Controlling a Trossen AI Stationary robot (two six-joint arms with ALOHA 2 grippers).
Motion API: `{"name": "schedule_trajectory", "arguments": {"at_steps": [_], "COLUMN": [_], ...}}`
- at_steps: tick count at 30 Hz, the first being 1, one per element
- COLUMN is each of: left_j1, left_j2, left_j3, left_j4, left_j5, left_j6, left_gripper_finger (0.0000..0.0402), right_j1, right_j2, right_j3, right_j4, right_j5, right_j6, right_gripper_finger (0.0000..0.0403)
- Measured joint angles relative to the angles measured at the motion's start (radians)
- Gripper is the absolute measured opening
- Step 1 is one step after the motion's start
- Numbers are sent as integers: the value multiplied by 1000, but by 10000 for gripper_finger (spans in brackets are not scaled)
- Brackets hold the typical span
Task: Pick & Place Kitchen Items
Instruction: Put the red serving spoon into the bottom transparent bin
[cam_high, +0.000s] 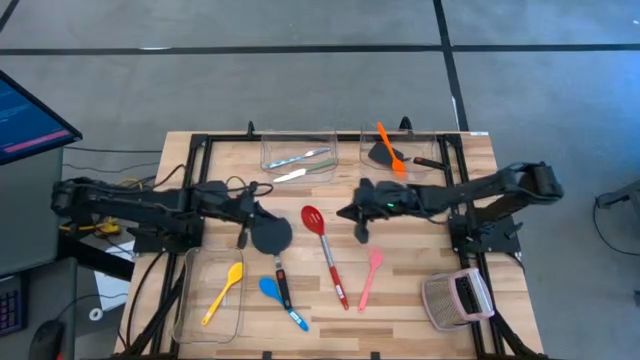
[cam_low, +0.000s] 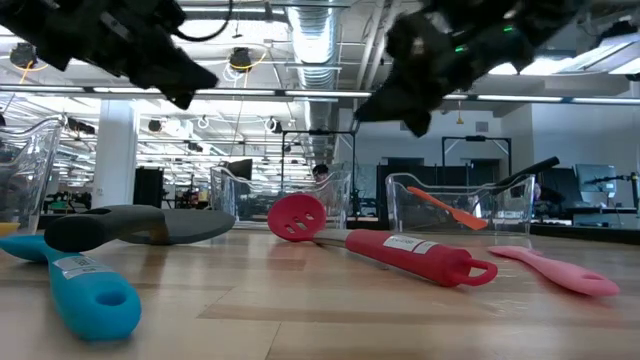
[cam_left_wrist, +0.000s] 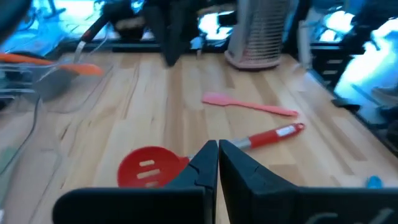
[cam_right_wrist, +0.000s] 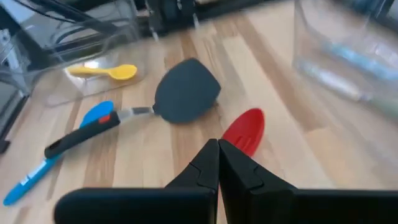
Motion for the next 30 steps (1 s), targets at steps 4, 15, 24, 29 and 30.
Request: {"name": "schedule_trajectory", "arguments": {"at_steps": [4,15,24,29,30], "left_j1": [0,-2,-9,-11,-11], "left_j2": [-96,-172,-146,-128,-128], "left_j3": [-65,-121,-124,-124,-127], "left_j4": [4,14,4,20,11], "left_j5": [13,12,11,11,11], "left_j6": [0,-8,-9,-11,-12], "left_gripper_finger": [3,3,3,3,3], "right_j1": [-43,-78,-75,-77,-80], "right_j2": [107,349,500,513,514], "right_j3": [114,391,541,565,565], "right_j4": [-107,-385,-577,-549,-562], "right_j5": [-56,-60,-56,-56,-56], "right_j6": [75,90,131,127,127], "right_gripper_finger": [0,28,142,197,205]}}
